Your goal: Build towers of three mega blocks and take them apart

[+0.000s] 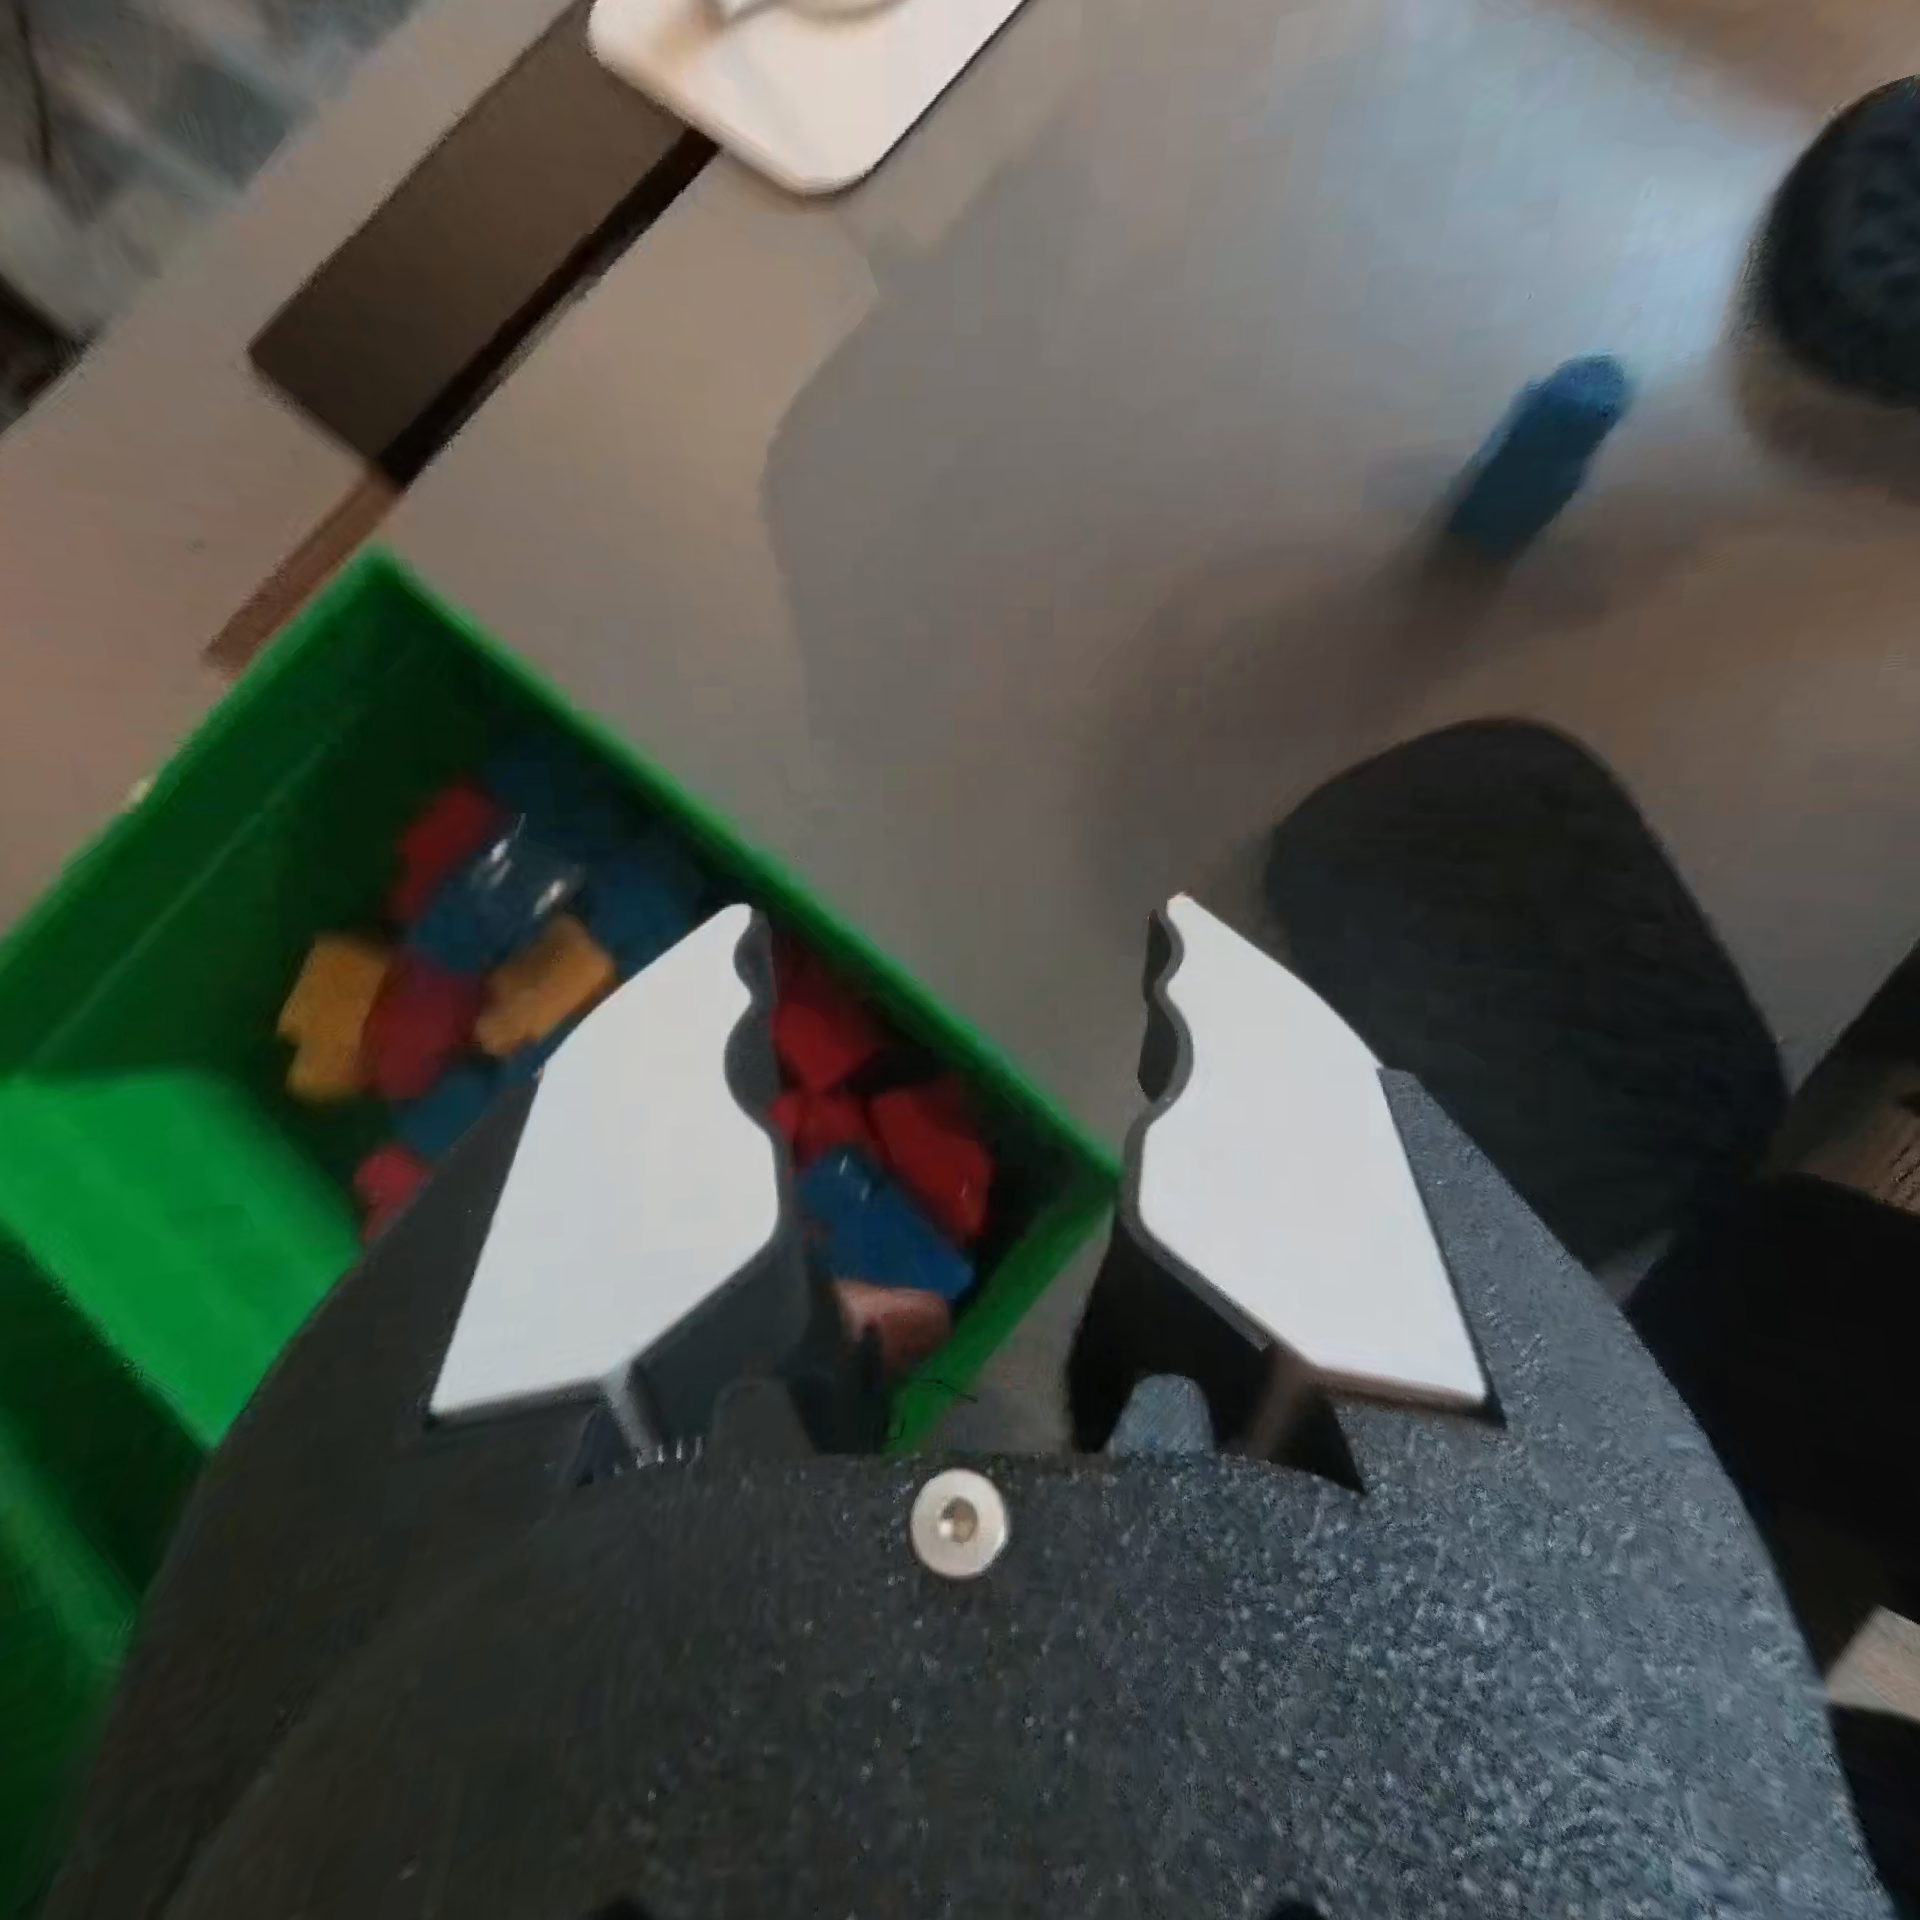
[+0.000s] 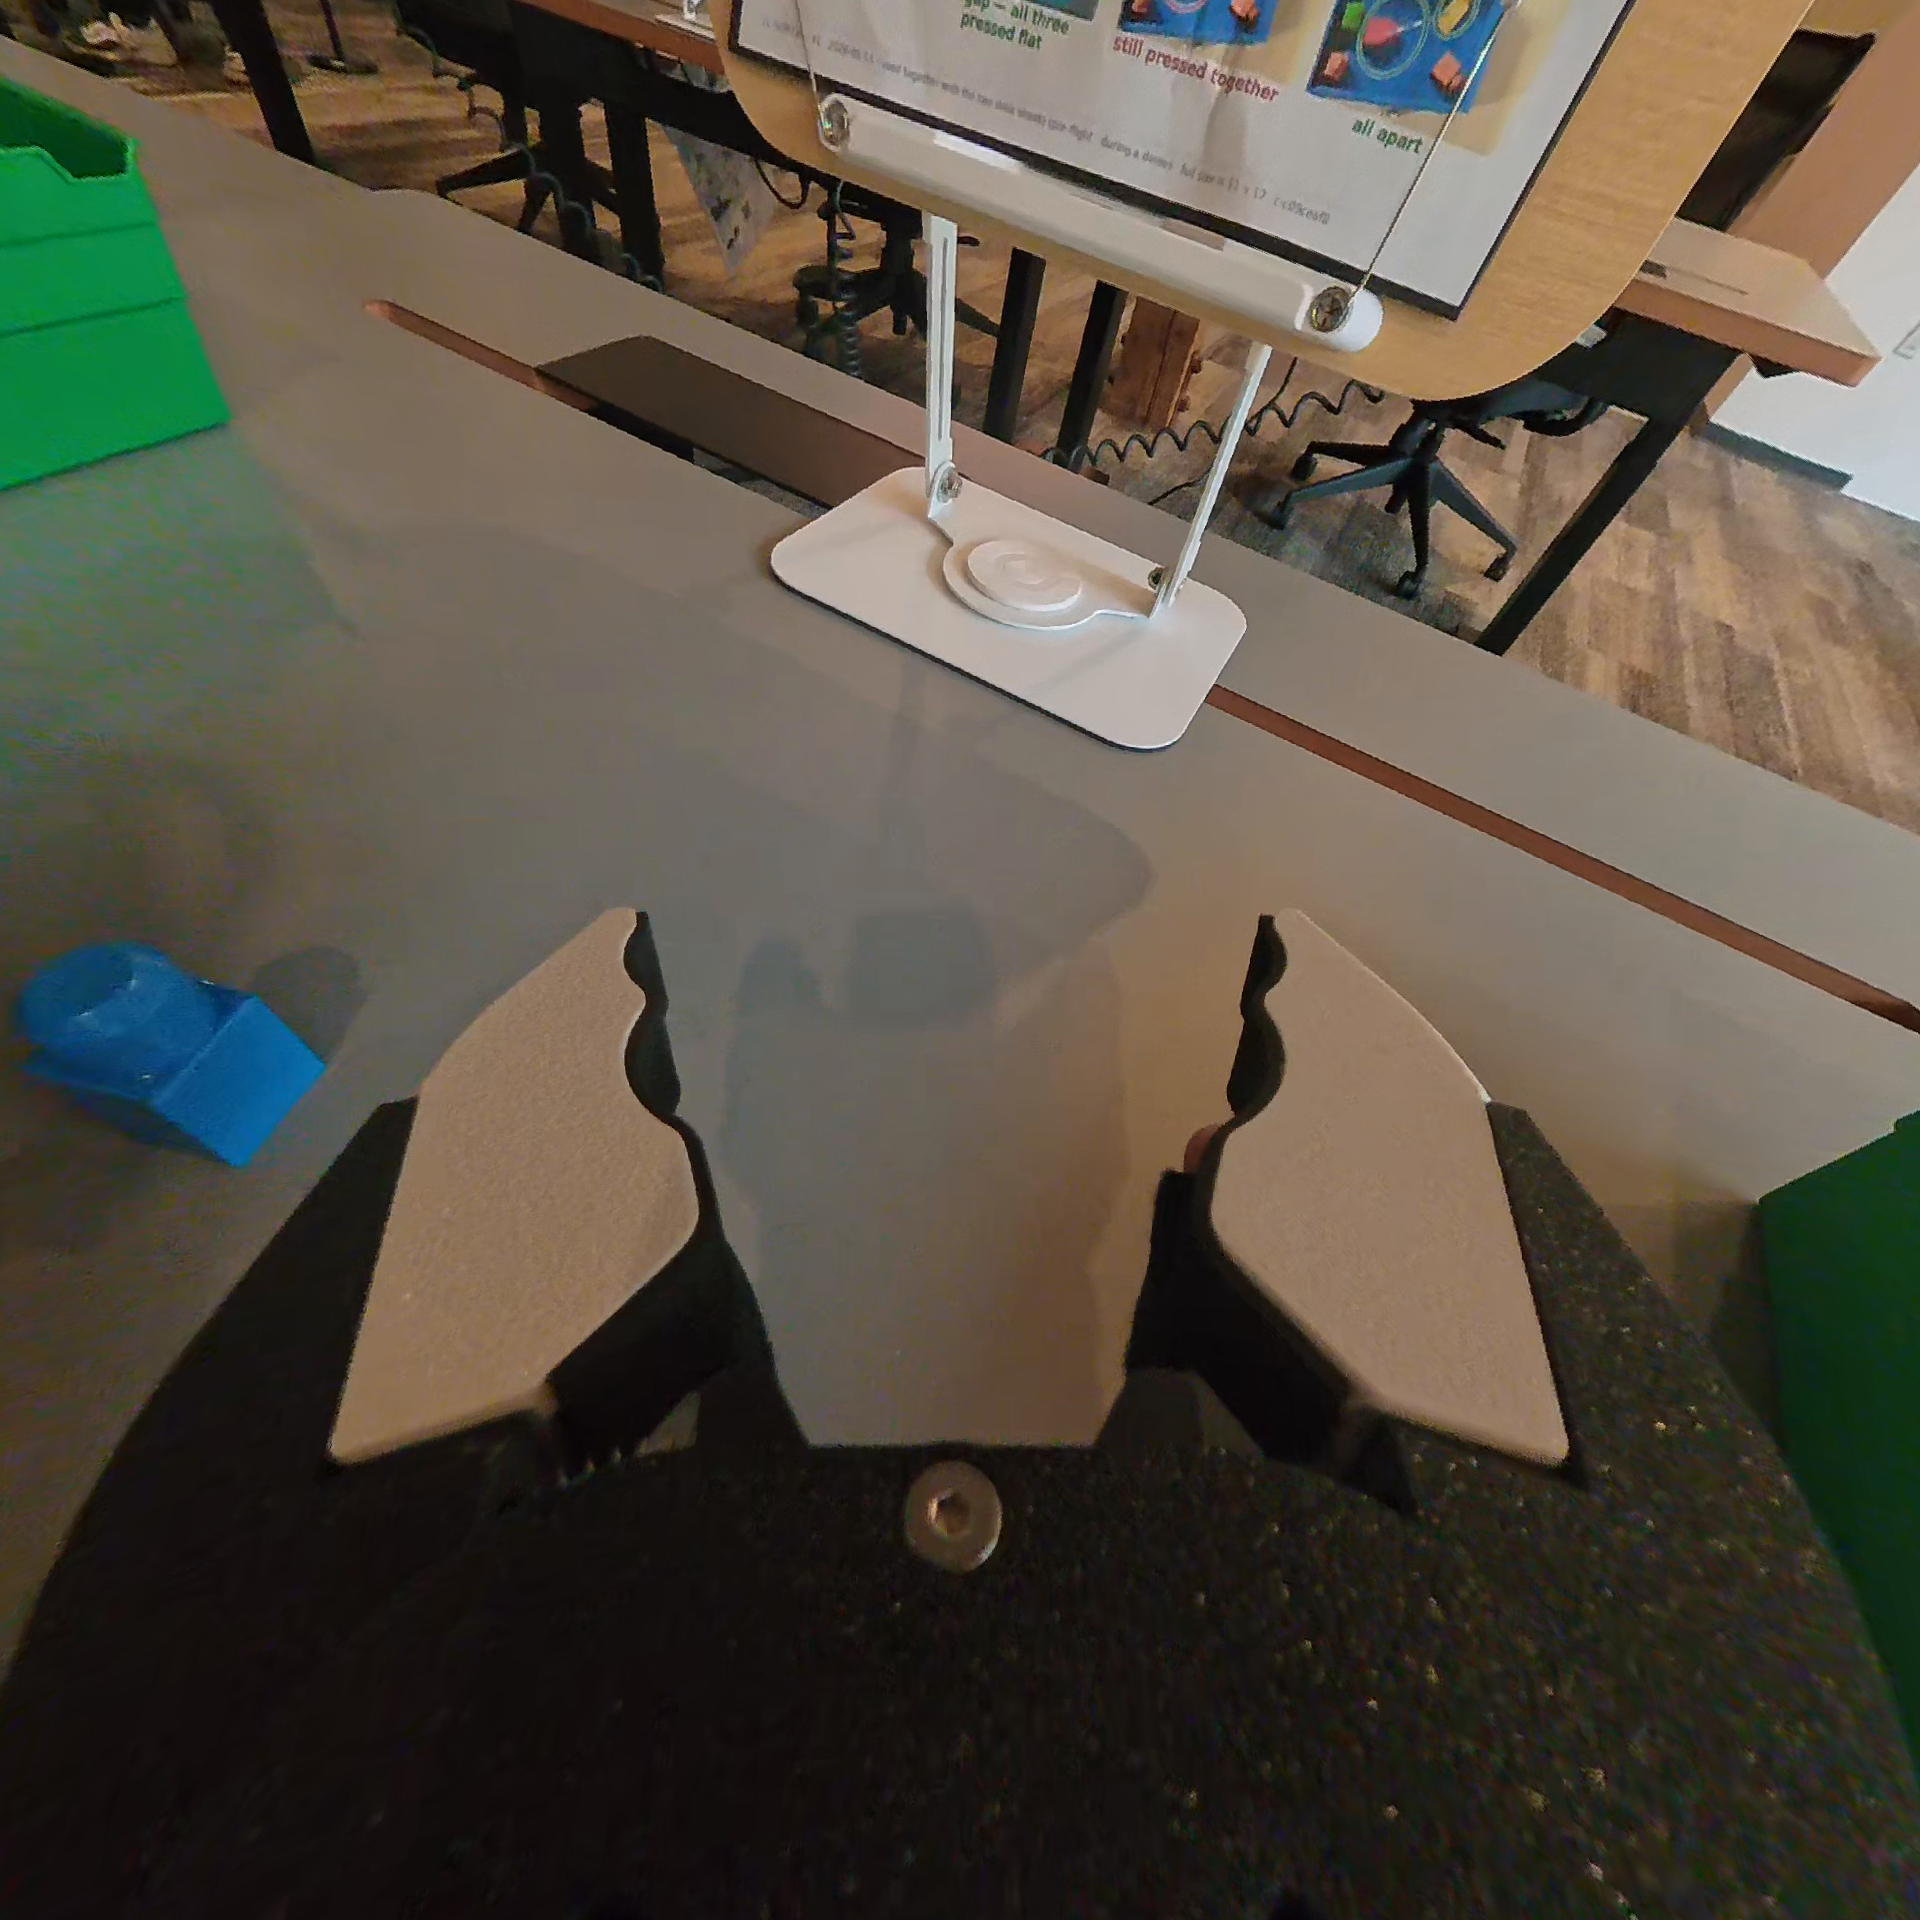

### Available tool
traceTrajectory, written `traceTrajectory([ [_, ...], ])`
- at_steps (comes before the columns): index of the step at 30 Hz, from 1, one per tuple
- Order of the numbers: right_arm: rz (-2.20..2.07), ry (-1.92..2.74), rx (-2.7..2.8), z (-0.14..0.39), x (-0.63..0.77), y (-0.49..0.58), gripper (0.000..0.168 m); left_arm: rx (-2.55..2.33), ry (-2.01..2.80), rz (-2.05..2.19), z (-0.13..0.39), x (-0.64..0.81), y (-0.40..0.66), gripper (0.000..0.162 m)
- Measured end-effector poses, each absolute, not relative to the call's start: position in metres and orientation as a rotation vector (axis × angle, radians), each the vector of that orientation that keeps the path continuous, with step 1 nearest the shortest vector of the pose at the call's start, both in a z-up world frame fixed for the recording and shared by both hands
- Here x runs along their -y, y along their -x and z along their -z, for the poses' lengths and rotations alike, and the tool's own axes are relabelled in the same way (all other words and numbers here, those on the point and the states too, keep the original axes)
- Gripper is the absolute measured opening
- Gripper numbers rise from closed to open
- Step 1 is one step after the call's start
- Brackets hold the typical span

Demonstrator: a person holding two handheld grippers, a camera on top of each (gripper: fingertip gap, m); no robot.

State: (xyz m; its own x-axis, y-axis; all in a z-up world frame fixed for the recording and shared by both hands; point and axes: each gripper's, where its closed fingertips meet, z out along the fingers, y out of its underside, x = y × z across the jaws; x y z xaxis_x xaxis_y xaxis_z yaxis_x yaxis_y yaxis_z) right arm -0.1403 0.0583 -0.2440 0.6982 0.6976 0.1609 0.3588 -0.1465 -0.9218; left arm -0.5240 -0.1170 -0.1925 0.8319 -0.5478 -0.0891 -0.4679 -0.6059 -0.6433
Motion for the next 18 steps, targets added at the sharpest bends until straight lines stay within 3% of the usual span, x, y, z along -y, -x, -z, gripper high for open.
traceTrajectory([
  [6, -0.363, 1.757, 0.843, 0.244, -0.059, 0.140, 0.106, -0.514, 2.572, 0.062, 0.224, 0.155, 0.592, 0.064],
  [18, -0.361, 1.762, 0.839, 0.246, -0.060, 0.140, 0.106, -0.403, 2.708, 0.072, 0.282, 0.205, 0.593, 0.059],
])
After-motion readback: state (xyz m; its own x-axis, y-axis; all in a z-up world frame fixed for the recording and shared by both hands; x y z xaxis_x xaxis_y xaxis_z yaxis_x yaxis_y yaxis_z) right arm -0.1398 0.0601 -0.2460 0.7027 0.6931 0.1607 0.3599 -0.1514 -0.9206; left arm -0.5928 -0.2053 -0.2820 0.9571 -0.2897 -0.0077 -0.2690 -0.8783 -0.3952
